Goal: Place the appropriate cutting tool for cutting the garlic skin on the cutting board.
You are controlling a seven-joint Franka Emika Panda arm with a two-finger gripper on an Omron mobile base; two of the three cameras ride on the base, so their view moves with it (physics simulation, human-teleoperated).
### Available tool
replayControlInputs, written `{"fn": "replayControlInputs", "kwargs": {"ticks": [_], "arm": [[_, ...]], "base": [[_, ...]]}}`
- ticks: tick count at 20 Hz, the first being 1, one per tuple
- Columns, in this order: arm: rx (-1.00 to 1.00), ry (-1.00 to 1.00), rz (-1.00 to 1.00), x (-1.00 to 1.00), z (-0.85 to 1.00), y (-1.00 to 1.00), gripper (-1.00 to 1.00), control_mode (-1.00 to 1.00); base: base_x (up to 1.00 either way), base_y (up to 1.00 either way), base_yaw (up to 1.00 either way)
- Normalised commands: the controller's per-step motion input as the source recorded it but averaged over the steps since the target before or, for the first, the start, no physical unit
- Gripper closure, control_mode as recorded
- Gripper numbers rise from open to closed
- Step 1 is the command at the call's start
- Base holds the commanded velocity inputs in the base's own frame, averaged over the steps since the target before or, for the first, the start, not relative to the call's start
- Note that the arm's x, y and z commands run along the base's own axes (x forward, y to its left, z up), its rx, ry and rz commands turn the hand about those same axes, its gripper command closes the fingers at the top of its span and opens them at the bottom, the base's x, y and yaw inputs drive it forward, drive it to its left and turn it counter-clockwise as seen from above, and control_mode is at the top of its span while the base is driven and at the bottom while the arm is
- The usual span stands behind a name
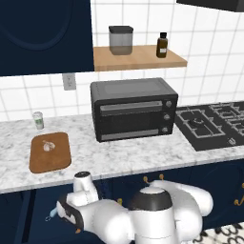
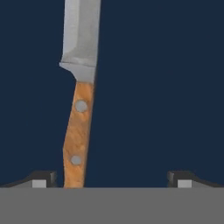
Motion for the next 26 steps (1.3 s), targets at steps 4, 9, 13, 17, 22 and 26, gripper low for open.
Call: {"fn": "replayControlInputs", "kwargs": {"ticks": [4, 9, 13, 17, 22, 26], "arm": [[0.00, 0.08, 0.00, 0.11, -0.20, 0.12, -1.00, -1.00], [-0.01, 0.07, 0.00, 0.16, -0.14, 0.29, -1.00, -1.00], [-0.06, 0.04, 0.00, 0.06, -0.14, 0.32, -1.00, -1.00], [-0.07, 0.00, 0.00, 0.00, -0.20, 0.10, -1.00, -1.00], [-0.05, 0.07, 0.00, -0.18, -0.66, 0.00, -1.00, -1.00], [-0.01, 0.05, 0.00, -0.53, -0.85, -0.09, 1.00, -1.00]], "base": [[0.00, 0.00, 0.00], [0.00, 0.00, 0.00], [0.00, 0.00, 0.00], [0.00, 0.00, 0.00], [0.00, 0.00, 0.00], [0.00, 0.00, 0.00]]}}
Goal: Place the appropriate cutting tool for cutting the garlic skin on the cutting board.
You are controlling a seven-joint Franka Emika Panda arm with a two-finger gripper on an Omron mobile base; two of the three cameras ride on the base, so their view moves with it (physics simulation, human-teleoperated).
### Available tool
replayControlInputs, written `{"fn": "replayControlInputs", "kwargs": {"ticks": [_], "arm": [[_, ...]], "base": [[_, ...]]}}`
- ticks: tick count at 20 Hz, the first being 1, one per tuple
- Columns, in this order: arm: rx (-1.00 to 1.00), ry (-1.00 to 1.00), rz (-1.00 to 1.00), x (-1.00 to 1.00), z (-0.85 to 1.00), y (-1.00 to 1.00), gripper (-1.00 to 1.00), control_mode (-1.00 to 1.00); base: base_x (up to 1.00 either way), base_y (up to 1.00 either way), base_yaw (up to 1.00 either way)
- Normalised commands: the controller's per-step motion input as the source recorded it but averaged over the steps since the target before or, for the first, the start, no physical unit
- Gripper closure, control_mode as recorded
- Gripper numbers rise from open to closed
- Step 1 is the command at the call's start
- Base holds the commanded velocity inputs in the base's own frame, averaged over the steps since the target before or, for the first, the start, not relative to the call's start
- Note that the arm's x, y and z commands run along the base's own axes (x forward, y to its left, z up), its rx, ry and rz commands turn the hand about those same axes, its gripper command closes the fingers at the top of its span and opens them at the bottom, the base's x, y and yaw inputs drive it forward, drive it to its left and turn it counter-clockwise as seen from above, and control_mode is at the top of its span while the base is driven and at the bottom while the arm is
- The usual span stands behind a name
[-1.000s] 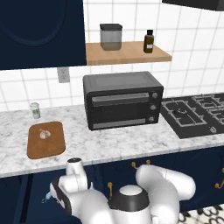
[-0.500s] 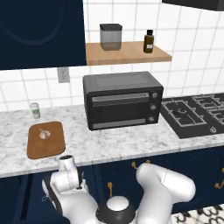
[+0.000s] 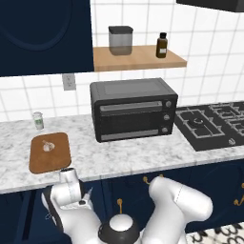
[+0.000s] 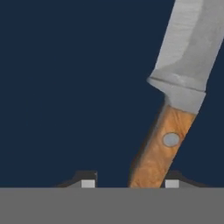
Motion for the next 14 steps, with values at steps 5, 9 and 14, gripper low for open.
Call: {"fn": "replayControlInputs", "kwargs": {"ticks": [5, 9, 14], "arm": [[0.00, 0.00, -0.02, -0.68, -0.64, -0.20, 1.00, -1.00], [0.02, 0.00, -0.02, -0.38, 0.06, -0.19, 1.00, -1.00], [0.08, -0.01, 0.00, -0.48, 0.89, -0.05, 1.00, -1.00]], "base": [[0.00, 0.00, 0.00], [0.00, 0.00, 0.00], [0.00, 0.00, 0.00]]}}
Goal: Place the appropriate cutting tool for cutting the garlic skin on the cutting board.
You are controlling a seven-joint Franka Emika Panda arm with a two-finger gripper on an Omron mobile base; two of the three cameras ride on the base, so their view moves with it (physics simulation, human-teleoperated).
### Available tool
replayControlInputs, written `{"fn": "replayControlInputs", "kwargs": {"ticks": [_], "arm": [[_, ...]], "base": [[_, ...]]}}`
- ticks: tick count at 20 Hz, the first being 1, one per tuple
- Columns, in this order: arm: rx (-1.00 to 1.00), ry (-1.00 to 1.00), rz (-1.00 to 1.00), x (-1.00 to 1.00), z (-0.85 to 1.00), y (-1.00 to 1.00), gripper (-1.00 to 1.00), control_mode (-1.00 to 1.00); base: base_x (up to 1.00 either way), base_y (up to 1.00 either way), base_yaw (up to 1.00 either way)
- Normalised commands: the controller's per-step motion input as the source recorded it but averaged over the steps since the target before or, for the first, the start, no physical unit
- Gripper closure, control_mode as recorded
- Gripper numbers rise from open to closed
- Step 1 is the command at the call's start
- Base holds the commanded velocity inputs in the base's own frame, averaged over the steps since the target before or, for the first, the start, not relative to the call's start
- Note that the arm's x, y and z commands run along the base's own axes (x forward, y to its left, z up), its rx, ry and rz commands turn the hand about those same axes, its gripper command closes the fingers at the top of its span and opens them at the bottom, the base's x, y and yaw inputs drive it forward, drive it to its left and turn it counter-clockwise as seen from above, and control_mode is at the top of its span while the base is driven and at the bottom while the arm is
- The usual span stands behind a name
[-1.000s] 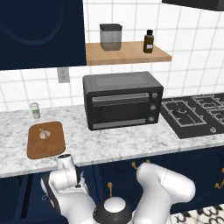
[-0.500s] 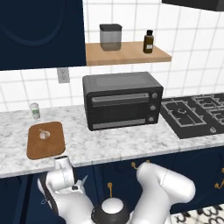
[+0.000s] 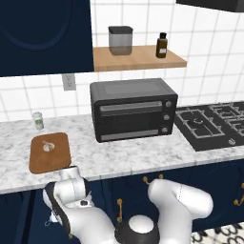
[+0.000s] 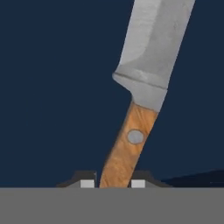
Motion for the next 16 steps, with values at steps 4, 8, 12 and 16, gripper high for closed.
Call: {"fn": "replayControlInputs", "kwargs": {"ticks": [4, 8, 12, 16], "arm": [[0.04, 0.01, -0.02, -0.71, 0.98, -0.19, 1.00, -1.00], [0.02, 0.06, -0.07, -0.54, 0.98, -0.02, 1.00, -1.00], [0.08, 0.06, -0.02, -0.77, 1.00, 0.00, 1.00, -1.00], [0.03, 0.03, 0.00, -0.26, 1.00, 0.00, 1.00, -1.00]], "base": [[0.00, 0.00, 0.00], [0.00, 0.00, 0.00], [0.00, 0.00, 0.00], [0.00, 0.00, 0.00]]}}
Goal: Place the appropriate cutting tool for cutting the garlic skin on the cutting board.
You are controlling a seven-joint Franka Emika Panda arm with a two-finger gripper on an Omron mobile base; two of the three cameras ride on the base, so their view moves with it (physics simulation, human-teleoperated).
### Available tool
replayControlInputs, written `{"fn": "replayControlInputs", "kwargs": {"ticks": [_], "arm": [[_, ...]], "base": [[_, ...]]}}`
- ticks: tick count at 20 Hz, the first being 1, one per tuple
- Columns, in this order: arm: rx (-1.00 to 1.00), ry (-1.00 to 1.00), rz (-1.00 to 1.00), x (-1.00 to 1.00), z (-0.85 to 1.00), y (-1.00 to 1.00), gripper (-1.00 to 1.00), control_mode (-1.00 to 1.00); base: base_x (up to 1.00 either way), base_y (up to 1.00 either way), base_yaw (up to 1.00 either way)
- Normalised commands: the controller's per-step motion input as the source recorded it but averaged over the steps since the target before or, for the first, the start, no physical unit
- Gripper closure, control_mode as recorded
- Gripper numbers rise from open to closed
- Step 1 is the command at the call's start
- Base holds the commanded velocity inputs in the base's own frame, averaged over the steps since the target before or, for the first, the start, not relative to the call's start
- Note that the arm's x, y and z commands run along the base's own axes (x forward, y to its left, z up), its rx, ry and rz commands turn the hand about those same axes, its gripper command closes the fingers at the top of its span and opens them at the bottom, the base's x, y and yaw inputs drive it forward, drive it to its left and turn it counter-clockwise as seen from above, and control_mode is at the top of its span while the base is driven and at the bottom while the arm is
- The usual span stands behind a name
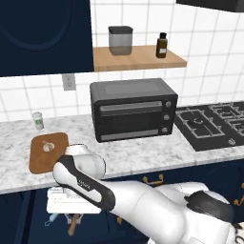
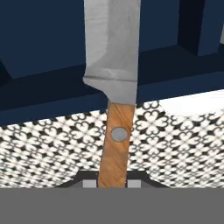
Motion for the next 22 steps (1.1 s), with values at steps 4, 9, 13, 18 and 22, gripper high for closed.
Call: {"fn": "replayControlInputs", "kwargs": {"ticks": [4, 9, 13, 18, 22], "arm": [[0.00, 0.00, 0.00, 0.00, 1.00, -0.11, 1.00, -1.00], [-0.03, -0.01, -0.01, 0.47, 0.84, -0.29, 1.00, -1.00], [-0.15, -0.06, 0.00, 0.90, 0.26, -0.28, 1.00, -1.00], [-0.19, -0.11, 0.00, 0.75, 0.01, -0.11, 1.00, -1.00], [-0.13, -0.21, 0.05, 0.56, -0.07, 0.05, 1.00, -1.00]], "base": [[0.00, 0.00, 0.00], [0.00, 0.00, 0.00], [0.00, 0.00, 0.00], [0.00, 0.00, 0.00], [0.00, 0.00, 0.00]]}}
